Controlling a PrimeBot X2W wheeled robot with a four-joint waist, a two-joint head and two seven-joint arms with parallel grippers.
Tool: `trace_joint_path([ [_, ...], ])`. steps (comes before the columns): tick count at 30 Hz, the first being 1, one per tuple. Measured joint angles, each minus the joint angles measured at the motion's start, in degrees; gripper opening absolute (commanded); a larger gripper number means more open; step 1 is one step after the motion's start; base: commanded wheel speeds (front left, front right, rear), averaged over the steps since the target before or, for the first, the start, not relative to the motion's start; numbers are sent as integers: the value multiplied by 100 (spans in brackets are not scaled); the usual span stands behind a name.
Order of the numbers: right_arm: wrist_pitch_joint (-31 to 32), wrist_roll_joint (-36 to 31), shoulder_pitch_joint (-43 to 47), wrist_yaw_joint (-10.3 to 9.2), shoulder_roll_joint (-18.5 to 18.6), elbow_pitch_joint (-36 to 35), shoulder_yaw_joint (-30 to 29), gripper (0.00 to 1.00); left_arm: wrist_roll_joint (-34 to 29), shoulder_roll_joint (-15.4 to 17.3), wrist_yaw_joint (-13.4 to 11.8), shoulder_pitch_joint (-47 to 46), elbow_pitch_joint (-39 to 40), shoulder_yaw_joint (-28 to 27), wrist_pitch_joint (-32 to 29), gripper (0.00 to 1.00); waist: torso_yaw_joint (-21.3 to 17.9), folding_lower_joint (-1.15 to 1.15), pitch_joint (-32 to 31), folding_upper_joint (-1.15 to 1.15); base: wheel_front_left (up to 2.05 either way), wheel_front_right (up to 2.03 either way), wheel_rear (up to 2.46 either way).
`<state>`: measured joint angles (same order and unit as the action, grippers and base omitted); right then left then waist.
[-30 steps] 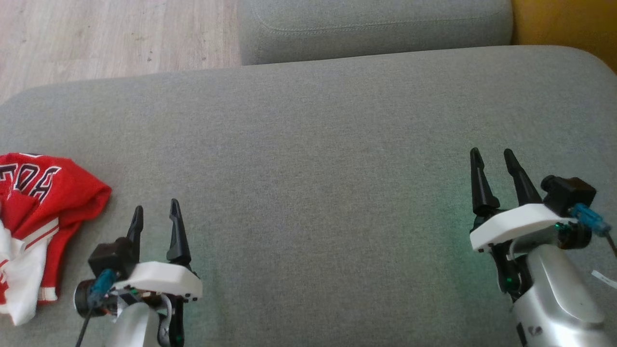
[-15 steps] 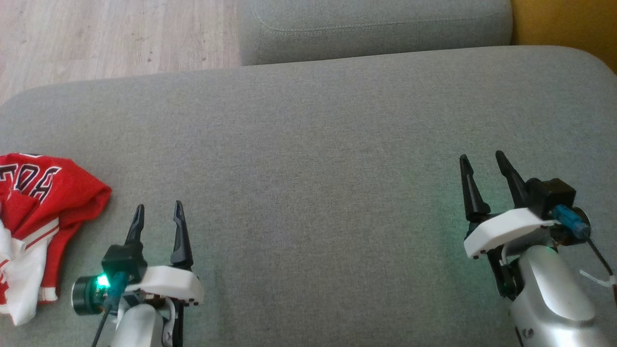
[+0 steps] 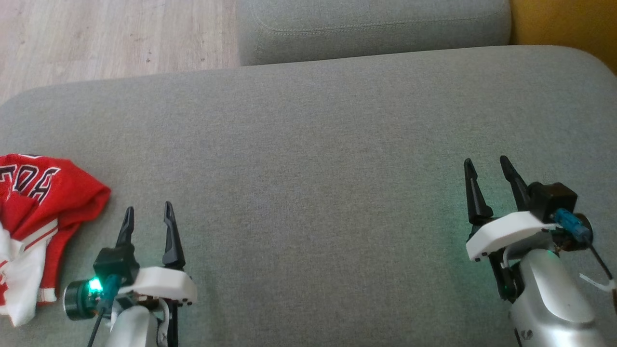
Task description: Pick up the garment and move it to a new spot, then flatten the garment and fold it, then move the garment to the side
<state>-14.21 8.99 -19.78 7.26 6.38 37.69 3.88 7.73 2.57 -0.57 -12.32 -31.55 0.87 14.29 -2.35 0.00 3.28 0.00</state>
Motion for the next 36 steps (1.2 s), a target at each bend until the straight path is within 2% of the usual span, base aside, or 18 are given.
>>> trace_joint_path([
  [11,0,-1,48,0,-24,-79,-60,100,74,-15,-3,65,52,-12,0,100,17,0,42,0,0,0,0],
  [17,0,2,48,0,-19,-171,16,100,157,-23,-46,62,53,90,0,100,233,0,85,0,0,0,0],
  [24,-1,120,62,0,-20,-233,245,100,245,-25,-102,66,48,140,0,100,862,0,123,0,0,0,0],
  [36,-1,313,70,0,-96,-278,760,100,333,-26,-145,220,112,108,0,100,2282,0,205,0,0,0,0],
])
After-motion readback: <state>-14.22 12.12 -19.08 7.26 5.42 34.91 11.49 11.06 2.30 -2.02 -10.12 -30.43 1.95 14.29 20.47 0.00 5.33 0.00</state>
